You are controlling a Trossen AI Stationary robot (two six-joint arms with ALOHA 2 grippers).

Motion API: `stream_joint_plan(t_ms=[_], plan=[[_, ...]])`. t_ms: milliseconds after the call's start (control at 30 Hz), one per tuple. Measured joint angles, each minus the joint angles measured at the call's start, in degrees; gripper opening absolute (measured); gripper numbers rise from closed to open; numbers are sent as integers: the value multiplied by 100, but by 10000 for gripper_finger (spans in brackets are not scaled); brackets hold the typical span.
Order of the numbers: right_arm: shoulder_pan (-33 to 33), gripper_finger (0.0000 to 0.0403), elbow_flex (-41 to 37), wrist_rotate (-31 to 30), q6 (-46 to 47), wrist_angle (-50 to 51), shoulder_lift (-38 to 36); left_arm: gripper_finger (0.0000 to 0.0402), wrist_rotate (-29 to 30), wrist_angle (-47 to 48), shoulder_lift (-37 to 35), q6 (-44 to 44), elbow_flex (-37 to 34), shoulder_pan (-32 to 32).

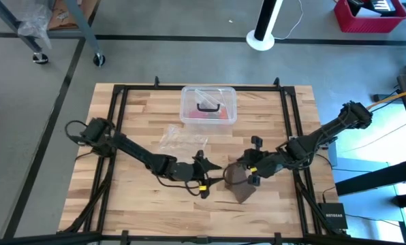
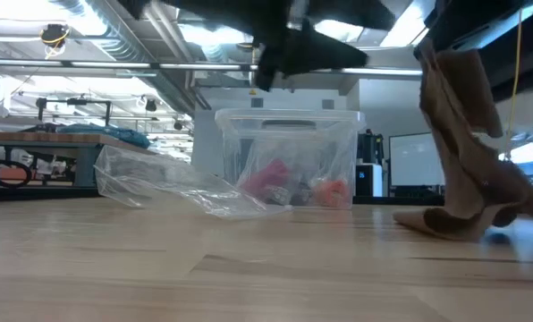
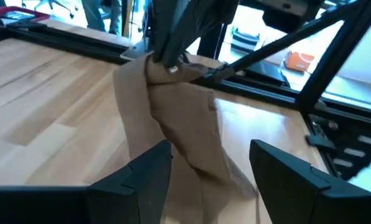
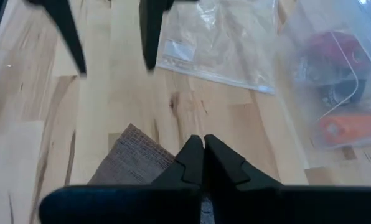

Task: Roll bandage
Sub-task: Roll the brown bandage

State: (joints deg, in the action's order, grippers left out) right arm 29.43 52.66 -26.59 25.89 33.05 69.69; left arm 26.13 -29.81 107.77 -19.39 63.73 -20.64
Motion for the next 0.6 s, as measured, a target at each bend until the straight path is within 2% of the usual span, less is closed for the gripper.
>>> stream_joint_plan(t_ms=[200, 367, 467, 600], plan=[[7, 8, 0, -92, 114, 0, 0, 208, 43, -78, 626, -67, 638, 178], [7, 6, 0, -243, 122, -20, 0, 203, 35, -159, 840, 56, 893, 275], [7, 5, 0, -254, 122, -65, 0, 171, 35, -116, 910, 84, 895, 318], [7, 8, 0, -310, 98, -148, 0, 81, 11, 183, 946, 352, 895, 368]])
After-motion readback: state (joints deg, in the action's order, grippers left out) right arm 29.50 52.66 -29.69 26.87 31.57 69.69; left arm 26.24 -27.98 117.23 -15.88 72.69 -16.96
